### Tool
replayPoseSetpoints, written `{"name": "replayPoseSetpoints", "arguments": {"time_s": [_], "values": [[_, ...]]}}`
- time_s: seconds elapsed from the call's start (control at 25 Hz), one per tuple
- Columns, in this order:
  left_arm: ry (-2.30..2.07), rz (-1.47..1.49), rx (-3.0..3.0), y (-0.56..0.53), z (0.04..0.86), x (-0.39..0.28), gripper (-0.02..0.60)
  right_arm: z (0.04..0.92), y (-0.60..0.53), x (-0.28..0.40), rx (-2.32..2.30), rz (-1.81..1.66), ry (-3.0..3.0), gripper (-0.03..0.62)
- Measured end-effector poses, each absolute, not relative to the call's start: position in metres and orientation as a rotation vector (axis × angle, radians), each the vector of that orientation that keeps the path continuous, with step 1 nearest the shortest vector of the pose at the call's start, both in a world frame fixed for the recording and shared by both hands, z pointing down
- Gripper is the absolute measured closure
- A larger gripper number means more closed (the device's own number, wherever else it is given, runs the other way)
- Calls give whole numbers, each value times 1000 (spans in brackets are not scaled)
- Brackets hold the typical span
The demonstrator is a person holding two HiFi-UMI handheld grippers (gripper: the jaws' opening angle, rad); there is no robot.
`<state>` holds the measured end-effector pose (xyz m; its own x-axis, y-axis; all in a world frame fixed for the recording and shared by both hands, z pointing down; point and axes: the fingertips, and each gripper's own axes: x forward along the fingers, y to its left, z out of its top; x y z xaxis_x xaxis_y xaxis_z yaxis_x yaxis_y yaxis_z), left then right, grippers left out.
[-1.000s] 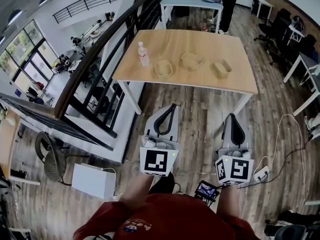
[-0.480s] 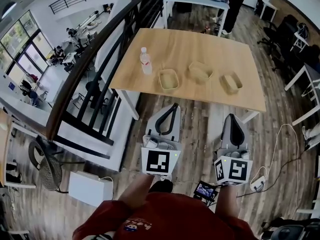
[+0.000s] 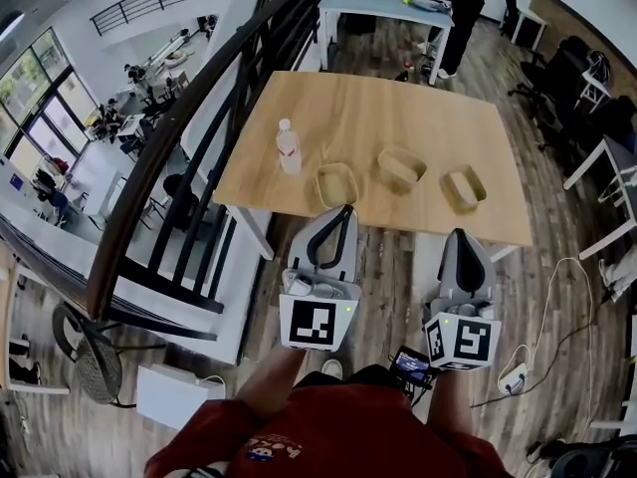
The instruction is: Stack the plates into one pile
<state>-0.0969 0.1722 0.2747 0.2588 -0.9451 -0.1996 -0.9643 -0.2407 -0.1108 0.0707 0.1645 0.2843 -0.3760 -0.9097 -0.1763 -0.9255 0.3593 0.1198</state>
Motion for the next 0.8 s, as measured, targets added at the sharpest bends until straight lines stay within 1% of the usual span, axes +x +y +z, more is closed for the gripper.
{"name": "replayPoseSetpoints", "arguments": {"time_s": [0.4, 0.8], "values": [[1782, 87, -2324, 96, 263, -88, 575, 273, 88, 76, -1684, 302, 2509, 585], [1793, 43, -2295, -25, 252, -46, 575, 270, -41, 118, -1646, 258, 2500, 585]]}}
